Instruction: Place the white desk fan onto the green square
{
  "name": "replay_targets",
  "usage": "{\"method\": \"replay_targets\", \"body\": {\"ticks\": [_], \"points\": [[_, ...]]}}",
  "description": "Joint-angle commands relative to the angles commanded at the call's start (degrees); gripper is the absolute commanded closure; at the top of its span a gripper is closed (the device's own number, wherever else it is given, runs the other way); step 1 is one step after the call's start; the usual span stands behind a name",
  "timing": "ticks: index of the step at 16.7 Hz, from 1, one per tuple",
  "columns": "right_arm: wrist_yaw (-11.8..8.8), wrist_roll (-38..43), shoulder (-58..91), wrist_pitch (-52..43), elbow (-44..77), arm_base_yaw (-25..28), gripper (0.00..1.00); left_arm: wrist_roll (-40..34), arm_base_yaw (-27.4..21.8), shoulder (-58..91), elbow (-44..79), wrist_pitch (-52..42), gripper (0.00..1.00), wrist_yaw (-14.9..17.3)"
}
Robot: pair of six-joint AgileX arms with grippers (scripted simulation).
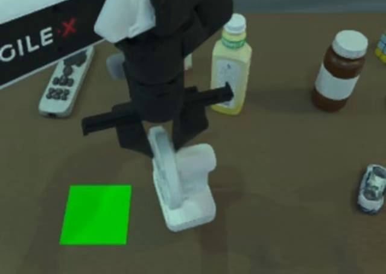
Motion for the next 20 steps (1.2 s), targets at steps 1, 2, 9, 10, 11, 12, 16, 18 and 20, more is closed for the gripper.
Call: {"method": "replay_targets", "body": {"ticks": [1, 2, 9, 10, 11, 12, 16, 18, 20], "points": [[0.00, 0.00, 0.00, 0.00, 0.00, 0.00, 0.00, 0.04, 0.08, -0.09, 0.69, -0.69, 1.00, 0.00], [0.00, 0.00, 0.00, 0.00, 0.00, 0.00, 0.00, 0.05, 0.09, -0.12, 0.81, -0.81, 1.00, 0.00], [0.00, 0.00, 0.00, 0.00, 0.00, 0.00, 0.00, -3.84, 0.98, -1.30, -0.91, -0.83, 1.00, -0.05], [0.00, 0.00, 0.00, 0.00, 0.00, 0.00, 0.00, -6.36, 1.73, -2.17, -1.82, -0.86, 1.00, -0.08], [0.00, 0.00, 0.00, 0.00, 0.00, 0.00, 0.00, -9.47, 2.64, -3.23, -2.91, -0.88, 1.00, -0.11], [0.00, 0.00, 0.00, 0.00, 0.00, 0.00, 0.00, -13.18, 3.67, -4.46, -4.16, -0.88, 1.00, -0.15], [0.00, 0.00, 0.00, 0.00, 0.00, 0.00, 0.00, -32.00, 8.60, -10.58, -10.55, -0.63, 1.00, -0.34], [0.00, 0.00, 0.00, 0.00, 0.00, 0.00, 0.00, -41.35, 11.18, -13.92, -14.09, -0.36, 1.00, -0.45], [0.00, 0.00, 0.00, 0.00, 0.00, 0.00, 0.00, -48.86, 13.52, -17.05, -17.36, 0.00, 1.00, -0.55]]}}
